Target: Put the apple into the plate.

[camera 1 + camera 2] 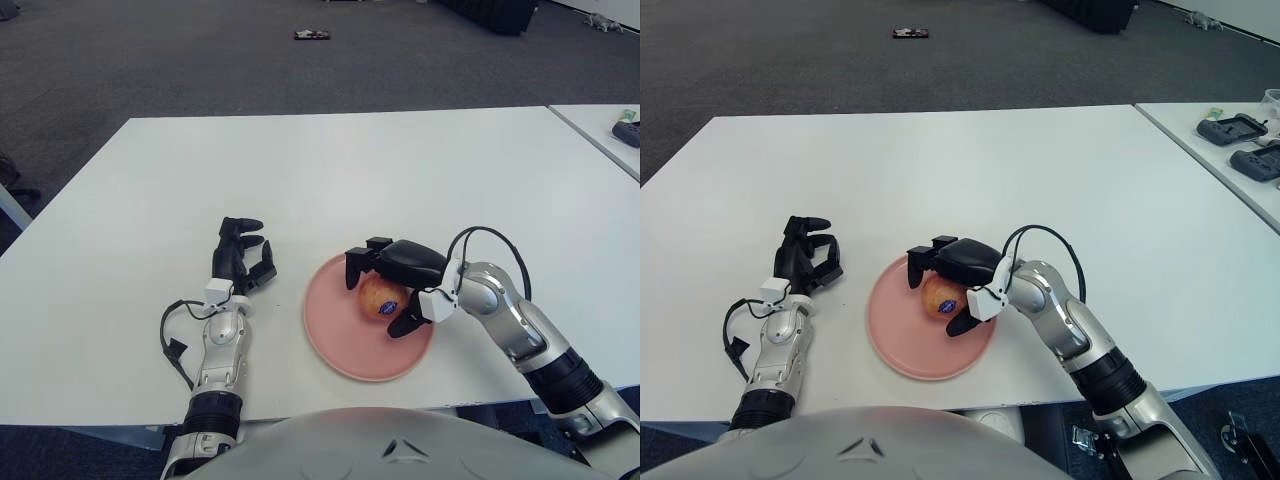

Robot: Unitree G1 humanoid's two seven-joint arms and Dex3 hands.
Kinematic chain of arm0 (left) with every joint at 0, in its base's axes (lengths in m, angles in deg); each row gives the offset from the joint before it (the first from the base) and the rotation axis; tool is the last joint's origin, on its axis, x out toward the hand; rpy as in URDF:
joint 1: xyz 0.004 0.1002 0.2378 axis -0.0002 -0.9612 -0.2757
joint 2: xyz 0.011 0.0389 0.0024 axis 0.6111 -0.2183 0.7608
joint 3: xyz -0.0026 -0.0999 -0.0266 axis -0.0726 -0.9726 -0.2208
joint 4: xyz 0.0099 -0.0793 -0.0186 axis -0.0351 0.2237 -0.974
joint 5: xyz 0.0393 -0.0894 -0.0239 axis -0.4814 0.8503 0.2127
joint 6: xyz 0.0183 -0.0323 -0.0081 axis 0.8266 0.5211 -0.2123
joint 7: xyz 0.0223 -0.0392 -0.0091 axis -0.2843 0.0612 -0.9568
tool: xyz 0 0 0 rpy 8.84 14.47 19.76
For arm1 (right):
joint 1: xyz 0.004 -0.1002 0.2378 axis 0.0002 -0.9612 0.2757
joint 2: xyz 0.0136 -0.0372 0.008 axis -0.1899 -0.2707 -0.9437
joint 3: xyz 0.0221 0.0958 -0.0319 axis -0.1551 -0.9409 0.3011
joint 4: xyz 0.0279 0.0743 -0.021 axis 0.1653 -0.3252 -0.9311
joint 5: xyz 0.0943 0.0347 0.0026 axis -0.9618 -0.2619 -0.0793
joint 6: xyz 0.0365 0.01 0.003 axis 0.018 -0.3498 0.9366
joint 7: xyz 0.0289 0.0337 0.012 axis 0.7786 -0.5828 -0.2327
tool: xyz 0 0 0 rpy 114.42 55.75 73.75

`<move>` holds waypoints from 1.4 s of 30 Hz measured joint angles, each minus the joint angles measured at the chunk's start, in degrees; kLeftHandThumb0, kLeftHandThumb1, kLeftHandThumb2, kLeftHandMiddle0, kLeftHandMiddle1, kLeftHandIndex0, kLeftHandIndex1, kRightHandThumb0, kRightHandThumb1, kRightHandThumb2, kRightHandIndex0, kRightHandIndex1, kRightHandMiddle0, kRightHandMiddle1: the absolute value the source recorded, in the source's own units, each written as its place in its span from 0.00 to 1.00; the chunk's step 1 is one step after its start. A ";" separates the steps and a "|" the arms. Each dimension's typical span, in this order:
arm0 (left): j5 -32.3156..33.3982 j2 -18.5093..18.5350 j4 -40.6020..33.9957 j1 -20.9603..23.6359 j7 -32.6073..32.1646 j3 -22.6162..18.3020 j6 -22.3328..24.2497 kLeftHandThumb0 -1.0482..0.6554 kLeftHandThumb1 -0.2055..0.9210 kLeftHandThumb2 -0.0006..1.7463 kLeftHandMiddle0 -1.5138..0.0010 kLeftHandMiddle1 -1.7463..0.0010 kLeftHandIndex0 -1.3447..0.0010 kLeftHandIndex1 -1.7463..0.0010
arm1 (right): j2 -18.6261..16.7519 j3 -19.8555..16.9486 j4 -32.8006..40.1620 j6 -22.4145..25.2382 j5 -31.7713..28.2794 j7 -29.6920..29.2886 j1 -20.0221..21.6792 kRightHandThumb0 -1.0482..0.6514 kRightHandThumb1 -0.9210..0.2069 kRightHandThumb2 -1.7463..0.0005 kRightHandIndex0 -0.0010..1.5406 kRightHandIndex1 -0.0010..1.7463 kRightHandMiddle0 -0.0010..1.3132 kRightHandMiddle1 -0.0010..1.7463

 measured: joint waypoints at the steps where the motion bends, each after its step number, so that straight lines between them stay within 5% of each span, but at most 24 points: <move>1: 0.00 0.00 0.01 0.00 -0.01 -0.01 0.04 0.61 0.69 0.59 0.71 0.02 0.84 0.00 | 0.01 0.00 0.00 -0.28 0.43 -0.33 0.13 0.19 0.32 0.56 0.00 0.06 0.00 0.25; 8: -0.01 -0.08 0.17 0.03 -0.16 -0.06 0.08 0.61 0.68 0.59 0.70 0.03 0.84 0.00 | 0.02 -0.25 0.01 -2.02 1.52 -2.92 0.19 0.14 0.20 0.68 0.00 0.00 0.00 0.04; 22: 0.30 -0.36 0.71 0.09 -0.11 -0.27 -0.84 0.61 0.67 0.61 0.71 0.00 0.83 0.00 | -2.05 -1.78 -1.13 -5.25 -0.20 -10.16 -1.24 0.02 0.02 0.86 0.00 0.00 0.00 0.00; 33: 0.30 -0.01 1.82 0.27 0.16 -0.14 -2.73 0.61 0.57 0.69 0.66 0.00 0.77 0.00 | -2.04 -4.06 0.73 -4.21 -10.80 -6.37 -1.81 0.00 0.00 0.80 0.00 0.00 0.00 0.00; 42: 0.30 0.10 2.22 0.37 0.18 -0.10 -3.12 0.61 0.63 0.64 0.70 0.00 0.80 0.00 | -4.63 -6.96 1.29 -6.29 -17.69 -7.89 -3.75 0.00 0.00 0.77 0.00 0.00 0.00 0.00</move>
